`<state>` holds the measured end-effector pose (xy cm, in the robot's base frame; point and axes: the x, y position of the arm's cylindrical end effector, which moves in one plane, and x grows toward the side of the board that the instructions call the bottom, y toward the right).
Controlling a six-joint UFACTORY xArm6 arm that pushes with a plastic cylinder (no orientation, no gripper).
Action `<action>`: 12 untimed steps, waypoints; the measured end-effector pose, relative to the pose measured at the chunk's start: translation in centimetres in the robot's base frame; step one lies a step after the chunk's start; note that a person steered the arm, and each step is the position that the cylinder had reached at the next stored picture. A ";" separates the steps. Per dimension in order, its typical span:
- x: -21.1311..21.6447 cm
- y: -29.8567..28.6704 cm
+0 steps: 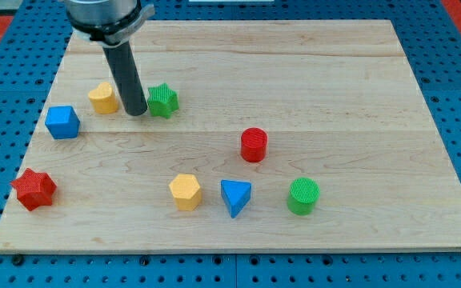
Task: Move the yellow heart to the bottom left of the green star
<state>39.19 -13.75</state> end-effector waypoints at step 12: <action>1.0 -2.1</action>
<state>40.17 -15.85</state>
